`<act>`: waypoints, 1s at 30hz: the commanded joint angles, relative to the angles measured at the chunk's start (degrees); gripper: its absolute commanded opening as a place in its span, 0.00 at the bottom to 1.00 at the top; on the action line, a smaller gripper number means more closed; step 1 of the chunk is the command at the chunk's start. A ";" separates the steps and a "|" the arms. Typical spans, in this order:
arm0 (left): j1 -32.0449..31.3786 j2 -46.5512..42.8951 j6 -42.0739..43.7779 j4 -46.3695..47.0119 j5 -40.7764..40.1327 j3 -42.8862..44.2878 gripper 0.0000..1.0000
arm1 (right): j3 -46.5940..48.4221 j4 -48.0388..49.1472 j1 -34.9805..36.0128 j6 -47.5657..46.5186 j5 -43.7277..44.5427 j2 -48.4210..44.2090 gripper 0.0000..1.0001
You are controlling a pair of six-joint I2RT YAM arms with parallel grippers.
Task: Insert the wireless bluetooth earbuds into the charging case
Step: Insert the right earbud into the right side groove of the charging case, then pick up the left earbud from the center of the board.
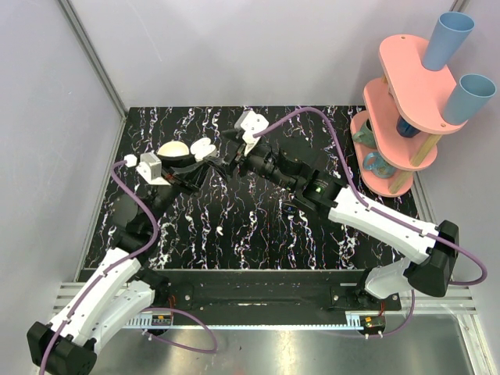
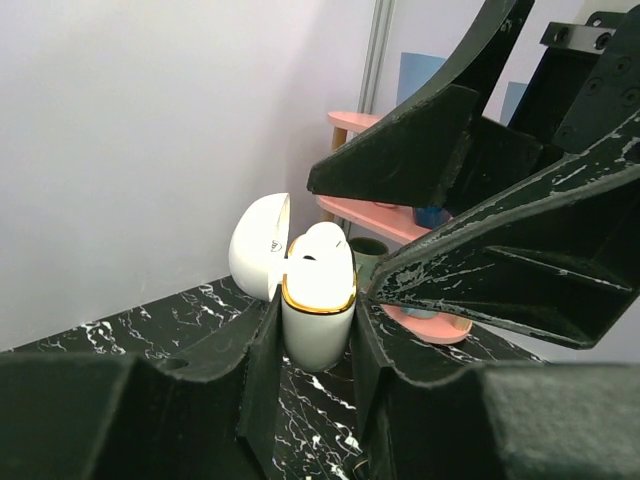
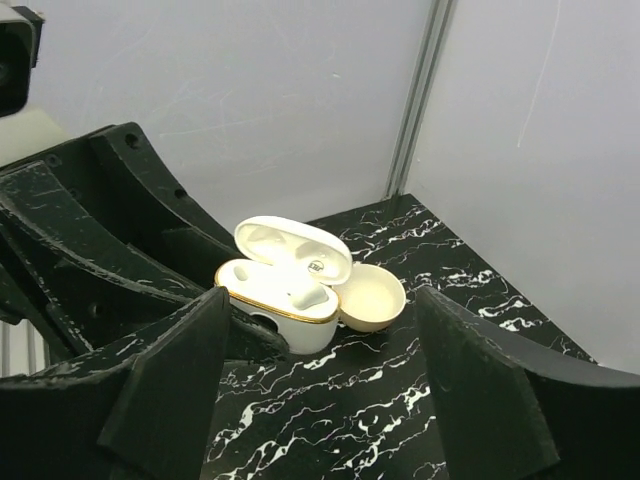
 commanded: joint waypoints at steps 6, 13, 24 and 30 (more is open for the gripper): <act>0.05 -2.83 4.11 0.14 -3.87 -0.73 0.00 | -1.74 6.76 0.51 4.42 8.33 -6.80 0.84; 0.05 -3.71 4.64 -0.30 -5.19 -1.88 0.00 | -7.01 6.87 -0.19 8.19 24.31 -12.17 0.84; 0.14 -12.92 10.18 -5.85 -17.12 -2.40 0.00 | -11.86 -16.78 -16.63 35.63 3.55 -5.33 0.81; 0.14 -16.19 13.17 -11.89 -23.11 -1.53 0.00 | -5.71 -26.09 -16.45 38.68 -5.89 6.71 0.73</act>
